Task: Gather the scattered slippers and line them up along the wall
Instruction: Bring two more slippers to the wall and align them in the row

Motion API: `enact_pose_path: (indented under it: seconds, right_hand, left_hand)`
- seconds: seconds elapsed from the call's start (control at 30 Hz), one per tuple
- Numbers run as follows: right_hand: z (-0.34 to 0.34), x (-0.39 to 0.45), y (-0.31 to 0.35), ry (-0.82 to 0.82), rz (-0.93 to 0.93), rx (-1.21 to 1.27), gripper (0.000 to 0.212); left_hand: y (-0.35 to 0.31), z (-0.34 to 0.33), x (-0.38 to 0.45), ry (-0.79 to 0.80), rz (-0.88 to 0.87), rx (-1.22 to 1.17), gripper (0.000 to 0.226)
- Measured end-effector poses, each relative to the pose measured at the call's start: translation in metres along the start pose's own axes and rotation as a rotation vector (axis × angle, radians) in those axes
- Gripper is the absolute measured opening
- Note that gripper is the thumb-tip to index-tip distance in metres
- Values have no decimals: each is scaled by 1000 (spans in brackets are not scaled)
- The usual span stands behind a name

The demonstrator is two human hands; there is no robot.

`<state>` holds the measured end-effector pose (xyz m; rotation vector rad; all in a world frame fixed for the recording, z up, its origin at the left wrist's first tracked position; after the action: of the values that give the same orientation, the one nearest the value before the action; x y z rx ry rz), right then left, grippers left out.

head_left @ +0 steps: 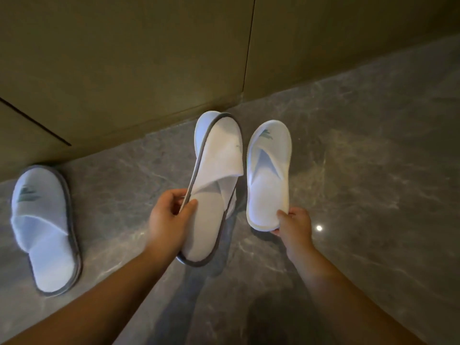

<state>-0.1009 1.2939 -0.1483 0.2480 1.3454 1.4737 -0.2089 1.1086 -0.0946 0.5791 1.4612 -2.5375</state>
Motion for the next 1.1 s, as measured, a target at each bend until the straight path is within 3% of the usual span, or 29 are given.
enact_pose_path:
  seconds: [0.13, 0.2, 0.27, 0.37, 0.4, 0.5, 0.53, 0.7, 0.87, 1.1]
  right_hand:
    - [-2, 14, 3, -25, 151, -320, 45]
    - [-1, 2, 16, -17, 248, -349, 54]
    - [-10, -18, 27, 109, 230, -167, 48]
    - [-40, -56, 35, 403, -33, 172, 26]
    - [-50, -65, 36, 430, -50, 236, 18]
    - [-69, -79, 40, 370, 6, 360, 28]
    - [-75, -81, 42, 359, 24, 349, 32]
    - [-121, -98, 49, 476, 145, 108, 32]
    - [-185, -118, 53, 569, 233, -67, 35]
    - [-236, -141, 57, 566, 219, -382, 46]
  left_hand:
    - [4, -4, 16, -4, -31, -31, 11]
    - [-2, -4, 14, 5, -5, -73, 13]
    - [-6, -3, 9, 22, 41, -134, 20]
    - [-5, -2, 0, 47, 60, -141, 20]
    - [-4, -1, -2, 46, 55, -135, 19]
    - [-1, 14, 1, 56, 49, -98, 6]
    - [2, 22, 2, 76, 38, -46, 16]
    - [43, 99, 8, 68, 76, 268, 55]
    - [105, 192, 29, -141, 115, 453, 54]
    - [159, 213, 60, -88, 205, 547, 85]
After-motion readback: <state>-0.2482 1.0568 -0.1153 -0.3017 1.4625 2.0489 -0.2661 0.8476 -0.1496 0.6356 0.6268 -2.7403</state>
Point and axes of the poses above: each hand's wrist, its own x-axis towards the middle knuckle, its own z-axis out of the back of the hand, y = z × x, the point moved 2 cm from there along x, towards the middle knuckle, and after that the axes turned 8 degrees about z, right-handed, at the moved point
